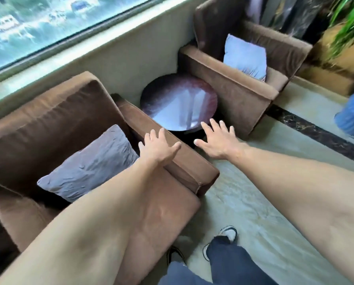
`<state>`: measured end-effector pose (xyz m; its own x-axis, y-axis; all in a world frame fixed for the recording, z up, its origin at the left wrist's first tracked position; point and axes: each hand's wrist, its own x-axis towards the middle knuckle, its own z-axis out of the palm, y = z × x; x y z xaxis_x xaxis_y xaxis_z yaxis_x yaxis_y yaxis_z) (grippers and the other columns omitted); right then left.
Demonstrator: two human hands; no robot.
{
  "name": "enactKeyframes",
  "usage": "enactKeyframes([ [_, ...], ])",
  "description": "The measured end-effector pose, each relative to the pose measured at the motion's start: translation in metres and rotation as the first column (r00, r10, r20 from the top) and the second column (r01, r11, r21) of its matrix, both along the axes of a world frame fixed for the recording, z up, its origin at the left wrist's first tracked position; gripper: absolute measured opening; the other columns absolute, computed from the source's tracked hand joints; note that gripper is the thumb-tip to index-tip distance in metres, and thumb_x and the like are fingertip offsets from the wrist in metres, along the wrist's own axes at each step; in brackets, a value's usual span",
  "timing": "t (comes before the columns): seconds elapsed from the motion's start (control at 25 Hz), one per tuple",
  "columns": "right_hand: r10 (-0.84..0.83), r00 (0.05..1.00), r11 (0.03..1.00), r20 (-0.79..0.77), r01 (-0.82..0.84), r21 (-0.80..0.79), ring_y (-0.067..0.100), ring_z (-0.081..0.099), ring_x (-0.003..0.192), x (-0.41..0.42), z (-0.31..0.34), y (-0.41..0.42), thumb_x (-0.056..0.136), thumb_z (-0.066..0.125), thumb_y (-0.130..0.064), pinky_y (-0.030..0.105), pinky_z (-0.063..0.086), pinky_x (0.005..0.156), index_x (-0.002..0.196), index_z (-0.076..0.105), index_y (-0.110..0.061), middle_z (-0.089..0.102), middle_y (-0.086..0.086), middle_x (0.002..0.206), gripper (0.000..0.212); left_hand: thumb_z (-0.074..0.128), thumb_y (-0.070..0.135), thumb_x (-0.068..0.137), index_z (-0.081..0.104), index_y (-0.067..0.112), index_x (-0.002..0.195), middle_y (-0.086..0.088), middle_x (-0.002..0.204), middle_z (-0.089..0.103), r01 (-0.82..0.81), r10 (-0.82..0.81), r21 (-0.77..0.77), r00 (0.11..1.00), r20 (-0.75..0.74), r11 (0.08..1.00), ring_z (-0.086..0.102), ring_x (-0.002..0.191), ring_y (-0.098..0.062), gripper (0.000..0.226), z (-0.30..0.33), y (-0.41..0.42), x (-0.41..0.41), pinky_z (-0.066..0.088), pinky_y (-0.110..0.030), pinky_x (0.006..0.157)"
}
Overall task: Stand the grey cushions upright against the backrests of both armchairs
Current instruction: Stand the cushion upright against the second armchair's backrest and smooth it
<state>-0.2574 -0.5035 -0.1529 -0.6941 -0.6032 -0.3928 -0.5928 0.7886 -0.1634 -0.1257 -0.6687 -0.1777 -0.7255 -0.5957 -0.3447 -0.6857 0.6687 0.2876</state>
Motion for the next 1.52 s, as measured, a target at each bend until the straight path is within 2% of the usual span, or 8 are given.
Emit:
enactKeyframes([
  [0.16,-0.203,0.979,0.979,-0.014,0.203,-0.036,0.037,-0.002,0.163,-0.047,0.032,0.084,0.099,0.037,-0.069,0.061,0.001,0.128,0.168,0.007,-0.030,-0.002,0.005,0.177,0.085,0.044,0.074,0.094,0.024,0.023,0.167,-0.013,0.173,0.027,0.145,-0.146,-0.024,0.989,-0.027,0.989,0.021,0.161,-0.033,0.091,0.034,0.067,-0.061,0.022,-0.057,0.125],
  [0.44,-0.398,0.917,0.910,0.014,0.397,-0.121,0.035,-0.002,0.163,-0.159,0.049,0.215,0.098,0.040,-0.069,0.058,0.000,0.129,0.168,0.008,-0.030,-0.002,0.004,0.178,0.086,0.044,0.073,0.095,0.020,0.023,0.168,-0.013,0.176,0.020,0.244,-0.247,-0.058,0.968,-0.041,0.968,0.017,0.163,-0.032,0.092,0.073,0.158,-0.188,0.018,-0.057,0.127],
  [0.64,-0.424,0.905,0.891,0.031,0.423,-0.168,0.034,0.000,0.163,-0.256,0.060,0.294,0.098,0.042,-0.070,0.059,-0.001,0.128,0.168,0.010,-0.030,0.000,0.004,0.178,0.087,0.044,0.074,0.093,0.021,0.022,0.168,-0.012,0.175,0.023,0.221,-0.227,-0.120,0.973,-0.045,0.968,0.019,0.162,-0.032,0.094,0.085,0.224,-0.280,0.019,-0.058,0.126],
  [0.8,-0.422,0.905,0.887,0.059,0.425,-0.180,0.035,0.000,0.163,-0.340,0.059,0.341,0.099,0.042,-0.069,0.060,-0.001,0.129,0.168,0.009,-0.029,-0.001,0.005,0.178,0.086,0.045,0.073,0.093,0.020,0.022,0.169,-0.012,0.175,0.022,0.204,-0.208,-0.094,0.977,-0.039,0.975,0.015,0.163,-0.031,0.094,0.078,0.271,-0.347,0.018,-0.059,0.127],
  [0.96,-0.409,0.908,0.889,0.097,0.420,-0.183,0.034,-0.003,0.163,-0.416,0.045,0.355,0.099,0.040,-0.069,0.059,-0.002,0.129,0.168,0.007,-0.030,-0.003,0.005,0.178,0.085,0.045,0.072,0.094,0.019,0.022,0.169,-0.012,0.176,0.020,0.202,-0.204,-0.084,0.979,-0.020,0.976,0.013,0.164,-0.031,0.094,0.064,0.287,-0.418,0.018,-0.058,0.128],
  [1.12,-0.418,0.898,0.886,0.139,0.437,-0.156,0.033,-0.003,0.163,-0.512,0.015,0.353,0.100,0.041,-0.067,0.059,-0.002,0.129,0.168,0.008,-0.031,-0.004,0.004,0.178,0.084,0.044,0.075,0.093,0.020,0.023,0.169,-0.013,0.175,0.021,0.201,-0.202,-0.082,0.979,-0.005,0.976,0.017,0.163,-0.031,0.095,0.033,0.275,-0.525,0.019,-0.058,0.128],
  [1.32,-0.500,0.844,0.854,0.195,0.518,-0.049,0.034,-0.001,0.163,-0.623,-0.017,0.340,0.100,0.043,-0.066,0.059,0.000,0.129,0.168,0.011,-0.030,-0.001,0.004,0.178,0.083,0.046,0.075,0.094,0.024,0.022,0.168,-0.013,0.174,0.024,0.200,-0.200,0.016,0.980,-0.018,0.980,0.018,0.162,-0.032,0.093,0.004,0.252,-0.659,0.020,-0.057,0.128],
  [1.52,-0.485,0.844,0.864,0.230,0.503,-0.021,0.032,0.005,0.163,-0.725,-0.022,0.316,0.098,0.045,-0.066,0.060,0.005,0.128,0.167,0.014,-0.029,0.005,0.004,0.177,0.084,0.047,0.076,0.094,0.026,0.019,0.167,-0.015,0.173,0.025,0.154,-0.156,0.060,0.987,0.027,0.986,0.020,0.161,-0.034,0.095,0.004,0.227,-0.753,0.022,-0.058,0.127],
])
